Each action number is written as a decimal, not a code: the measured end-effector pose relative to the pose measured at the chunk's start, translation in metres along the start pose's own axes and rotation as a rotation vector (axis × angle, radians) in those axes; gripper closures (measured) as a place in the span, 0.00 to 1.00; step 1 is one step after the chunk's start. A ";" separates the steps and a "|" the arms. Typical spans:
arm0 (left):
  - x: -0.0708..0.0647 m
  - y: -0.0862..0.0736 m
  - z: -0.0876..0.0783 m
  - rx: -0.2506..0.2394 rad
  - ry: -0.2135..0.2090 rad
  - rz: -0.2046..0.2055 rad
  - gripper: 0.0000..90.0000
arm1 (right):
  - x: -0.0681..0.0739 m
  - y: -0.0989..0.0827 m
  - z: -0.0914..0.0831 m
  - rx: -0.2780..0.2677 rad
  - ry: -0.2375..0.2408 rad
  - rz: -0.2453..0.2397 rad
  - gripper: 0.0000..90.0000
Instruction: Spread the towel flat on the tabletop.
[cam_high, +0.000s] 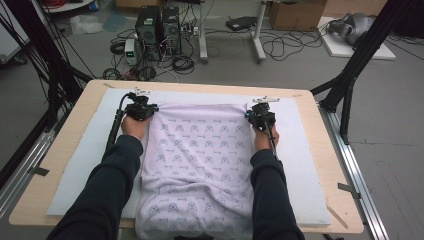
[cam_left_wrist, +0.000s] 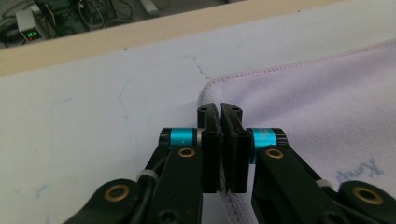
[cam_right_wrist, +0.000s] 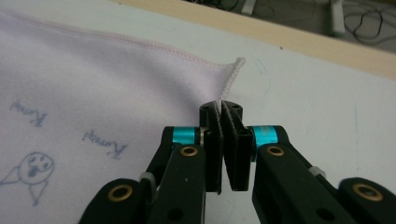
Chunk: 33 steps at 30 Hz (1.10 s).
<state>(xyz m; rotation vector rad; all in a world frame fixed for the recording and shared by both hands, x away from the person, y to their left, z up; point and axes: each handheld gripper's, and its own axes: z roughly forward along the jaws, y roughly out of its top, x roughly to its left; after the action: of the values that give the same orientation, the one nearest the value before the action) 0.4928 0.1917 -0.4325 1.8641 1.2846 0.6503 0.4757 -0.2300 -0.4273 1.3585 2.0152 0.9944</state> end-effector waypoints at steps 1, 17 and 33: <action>-0.002 -0.002 0.003 0.024 0.026 0.011 0.90 | -0.001 -0.001 0.002 0.018 -0.016 -0.006 0.93; 0.001 -0.005 -0.018 0.052 -0.070 -0.010 0.52 | -0.017 -0.005 -0.035 0.001 0.042 0.051 0.56; -0.026 -0.026 -0.072 -0.095 -0.291 -0.024 0.33 | 0.025 -0.055 -0.106 -0.036 0.146 -0.050 0.17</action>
<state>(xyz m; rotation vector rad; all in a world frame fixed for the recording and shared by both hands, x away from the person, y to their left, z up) 0.4149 0.1946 -0.4113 1.7869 1.0669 0.4013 0.3572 -0.2497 -0.4079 1.2420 2.1155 1.1310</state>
